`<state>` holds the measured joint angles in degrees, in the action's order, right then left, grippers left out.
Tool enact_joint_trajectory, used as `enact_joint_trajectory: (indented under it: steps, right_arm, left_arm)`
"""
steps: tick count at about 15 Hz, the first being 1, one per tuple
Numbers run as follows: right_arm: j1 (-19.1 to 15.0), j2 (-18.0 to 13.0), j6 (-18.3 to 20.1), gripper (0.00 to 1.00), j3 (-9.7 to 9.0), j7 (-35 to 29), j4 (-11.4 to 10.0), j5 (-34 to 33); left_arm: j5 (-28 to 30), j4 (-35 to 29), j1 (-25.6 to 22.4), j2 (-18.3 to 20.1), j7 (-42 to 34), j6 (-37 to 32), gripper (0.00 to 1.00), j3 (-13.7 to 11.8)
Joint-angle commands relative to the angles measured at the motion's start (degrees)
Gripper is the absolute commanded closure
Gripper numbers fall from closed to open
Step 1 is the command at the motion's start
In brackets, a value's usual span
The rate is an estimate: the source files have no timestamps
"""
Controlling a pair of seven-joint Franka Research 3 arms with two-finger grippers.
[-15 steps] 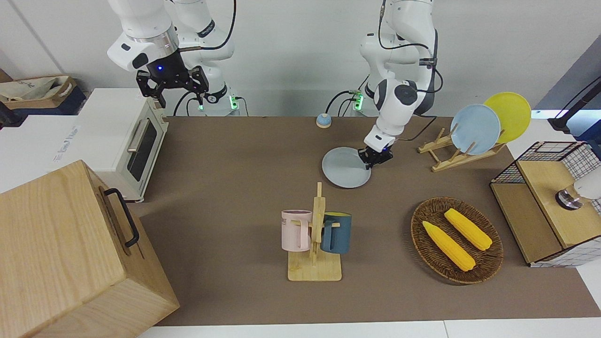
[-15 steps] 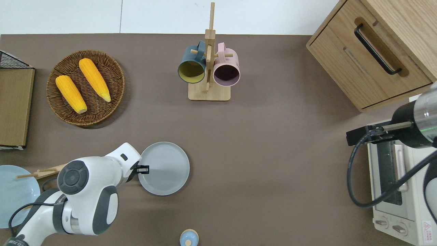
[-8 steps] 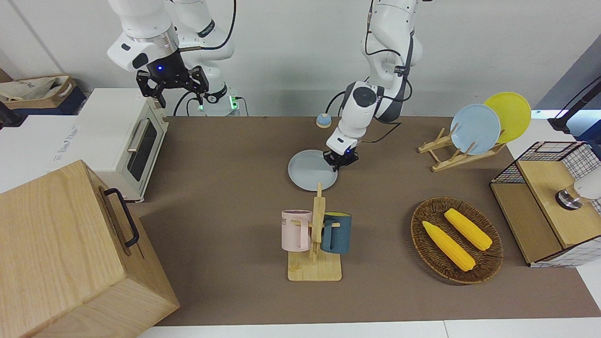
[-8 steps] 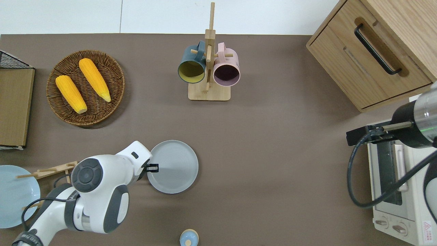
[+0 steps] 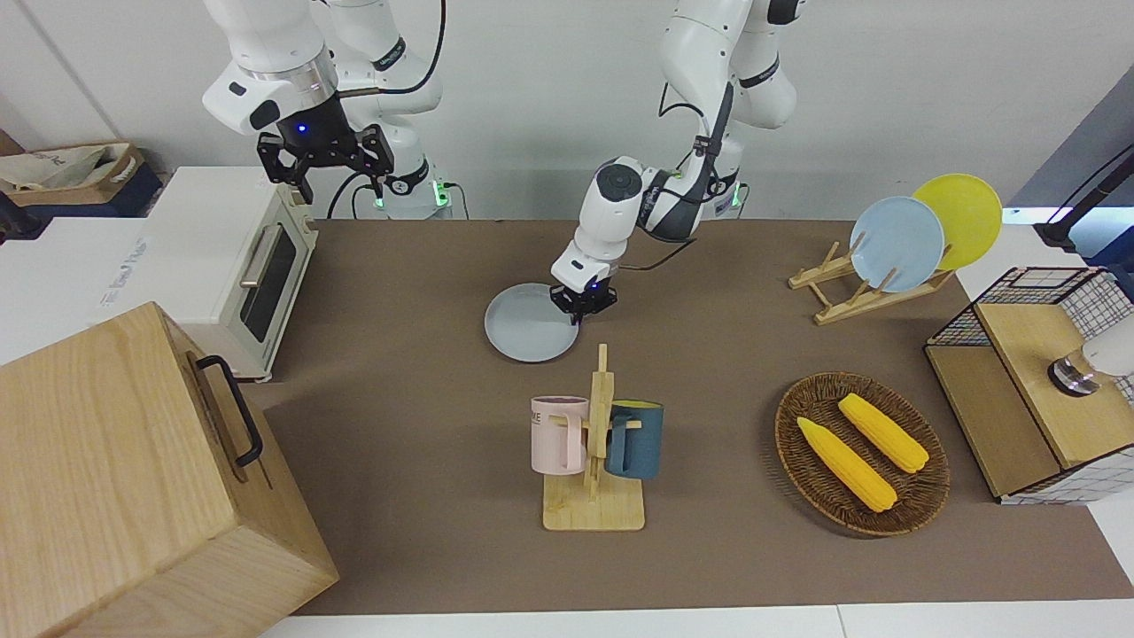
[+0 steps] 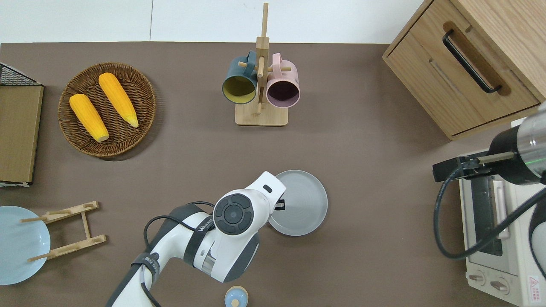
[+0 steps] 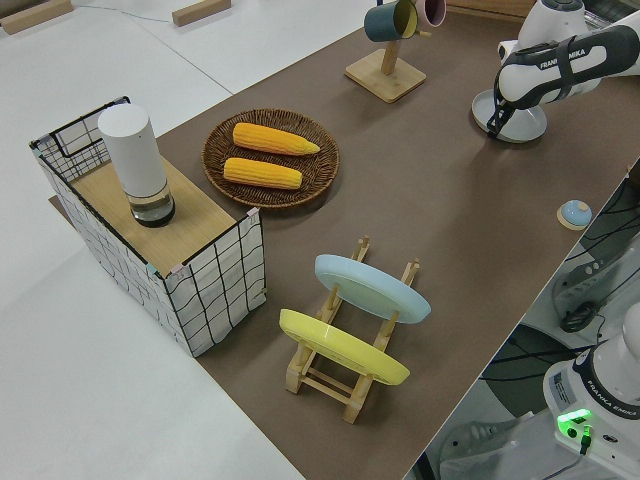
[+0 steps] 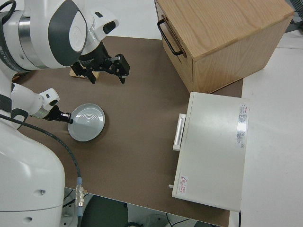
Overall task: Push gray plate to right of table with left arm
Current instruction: 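Push the gray plate with the left gripper toward the toaster oven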
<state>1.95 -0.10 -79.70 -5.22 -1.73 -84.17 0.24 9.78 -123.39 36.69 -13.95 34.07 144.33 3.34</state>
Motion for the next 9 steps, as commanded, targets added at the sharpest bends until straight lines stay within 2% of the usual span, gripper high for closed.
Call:
enact_joint_trajectory:
  steps: [1, 7, 9]
  right_arm:
    - [-0.63, -0.43, 0.69, 0.017, -0.32, 0.15, 0.05, 0.46]
    - [-0.63, -0.43, 0.69, 0.017, -0.32, 0.15, 0.05, 0.46]
    - [-0.63, -0.43, 0.69, 0.017, -0.32, 0.15, -0.03, 0.46]
  left_arm:
    - [0.32, 6.22, 3.64, -8.10, 4.41, 0.25, 1.00, 0.09]
    - [0.06, 15.09, 7.07, -13.29, 10.13, -3.95, 1.00, 0.00]
    - [0.24, 16.07, 8.65, -13.91, 11.62, -4.49, 1.00, 0.00]
